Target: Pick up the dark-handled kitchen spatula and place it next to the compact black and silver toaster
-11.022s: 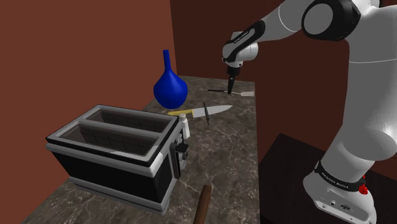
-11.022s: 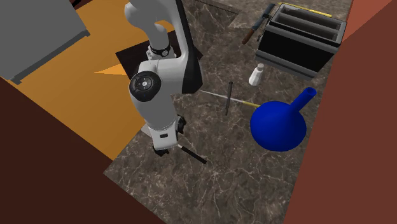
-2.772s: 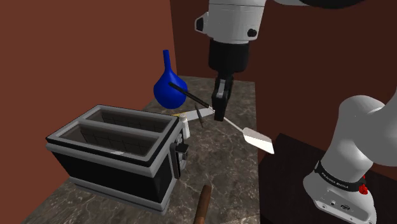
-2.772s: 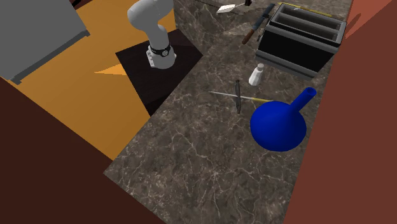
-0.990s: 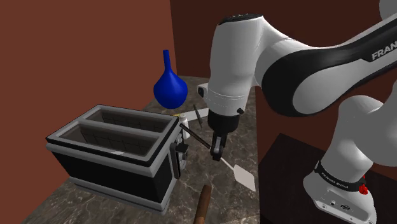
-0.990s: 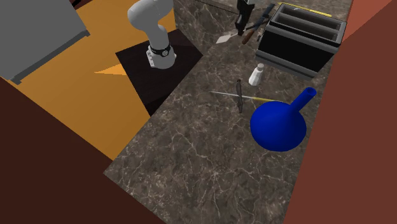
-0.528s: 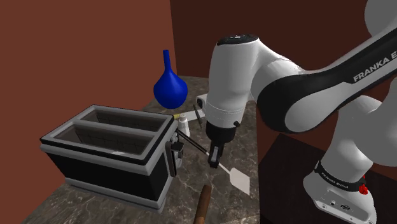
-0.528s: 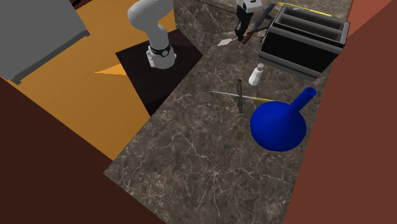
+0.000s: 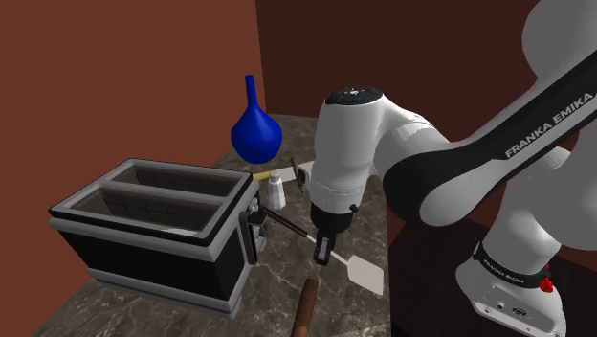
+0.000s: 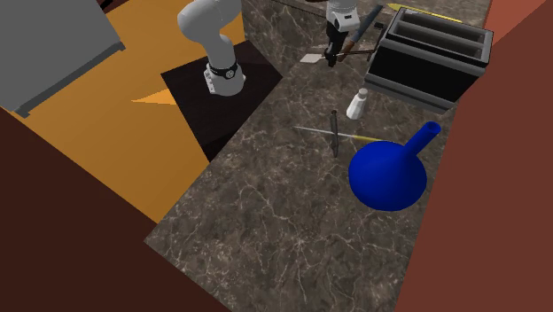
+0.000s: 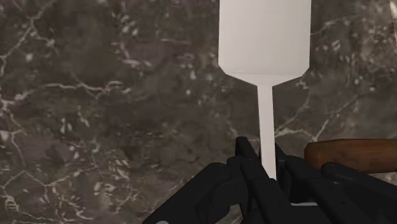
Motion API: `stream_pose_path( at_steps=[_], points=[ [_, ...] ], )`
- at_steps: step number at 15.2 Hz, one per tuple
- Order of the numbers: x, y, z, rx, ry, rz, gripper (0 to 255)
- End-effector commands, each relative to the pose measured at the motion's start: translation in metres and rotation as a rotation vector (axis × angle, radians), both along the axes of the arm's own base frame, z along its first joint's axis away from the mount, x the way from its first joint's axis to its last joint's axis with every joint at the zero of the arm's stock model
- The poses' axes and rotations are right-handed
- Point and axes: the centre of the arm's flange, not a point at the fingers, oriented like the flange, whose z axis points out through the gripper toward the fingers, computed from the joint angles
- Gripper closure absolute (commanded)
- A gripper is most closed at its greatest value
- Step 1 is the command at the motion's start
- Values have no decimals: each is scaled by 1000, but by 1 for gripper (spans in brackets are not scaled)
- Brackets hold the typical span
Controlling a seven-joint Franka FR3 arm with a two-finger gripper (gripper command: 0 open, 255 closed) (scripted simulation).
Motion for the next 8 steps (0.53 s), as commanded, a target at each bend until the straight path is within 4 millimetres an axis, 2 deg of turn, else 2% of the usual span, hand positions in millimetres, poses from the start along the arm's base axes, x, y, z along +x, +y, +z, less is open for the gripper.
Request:
stream_pose_path(
  at_steps=[1,7,8],
  points=[
    [-1,-1,-6,-8,10,2,255],
    [-1,-1,-6,-8,10,2,255],
    [-1,-1,-6,-8,10,2,0]
  ],
)
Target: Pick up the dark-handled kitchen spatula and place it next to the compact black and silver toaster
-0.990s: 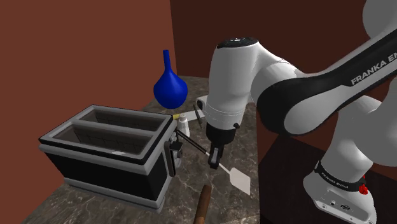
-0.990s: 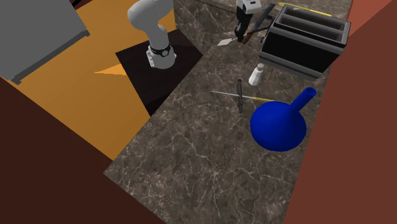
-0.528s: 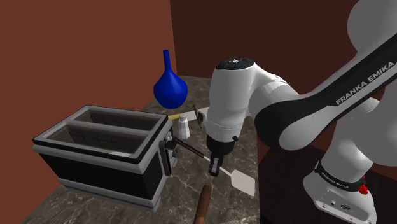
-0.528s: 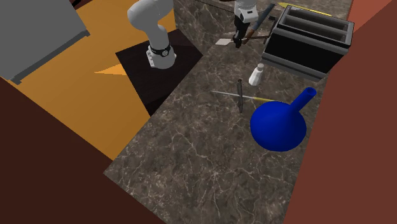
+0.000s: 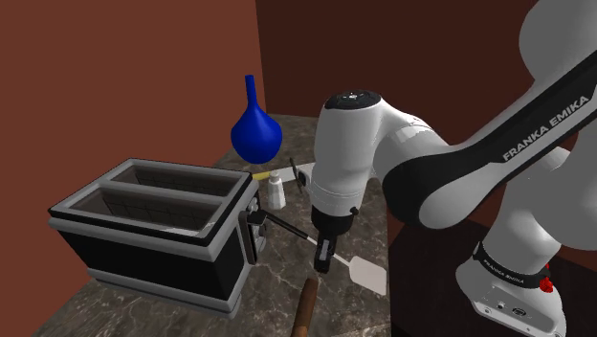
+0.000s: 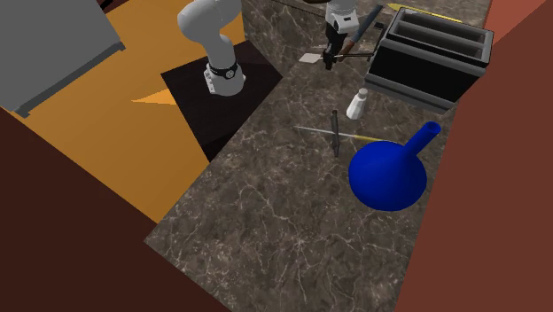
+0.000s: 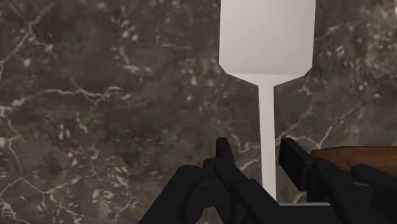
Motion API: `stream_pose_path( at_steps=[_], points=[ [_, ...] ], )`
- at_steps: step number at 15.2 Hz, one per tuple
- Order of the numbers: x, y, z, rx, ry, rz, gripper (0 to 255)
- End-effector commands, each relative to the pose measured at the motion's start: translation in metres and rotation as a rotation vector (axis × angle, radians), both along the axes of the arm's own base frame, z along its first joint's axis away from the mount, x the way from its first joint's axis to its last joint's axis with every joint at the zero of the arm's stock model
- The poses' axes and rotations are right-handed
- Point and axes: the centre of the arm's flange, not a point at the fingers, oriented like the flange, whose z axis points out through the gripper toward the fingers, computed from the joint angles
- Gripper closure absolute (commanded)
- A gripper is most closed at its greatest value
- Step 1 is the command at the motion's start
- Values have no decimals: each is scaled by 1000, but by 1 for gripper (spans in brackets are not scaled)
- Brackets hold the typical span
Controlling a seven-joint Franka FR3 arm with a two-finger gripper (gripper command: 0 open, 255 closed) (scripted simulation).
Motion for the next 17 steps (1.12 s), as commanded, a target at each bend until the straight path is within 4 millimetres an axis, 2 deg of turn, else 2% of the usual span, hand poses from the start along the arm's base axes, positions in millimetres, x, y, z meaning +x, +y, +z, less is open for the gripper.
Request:
stream_pose_path(
  at_steps=[1,5,9,17],
  points=[
    [0,0,0,0,1,0,0],
    [0,0,0,0,1,0,0],
    [-3,-1,50,0,1,0,0],
    [-3,-1,50,0,1,0,0]
  ],
)
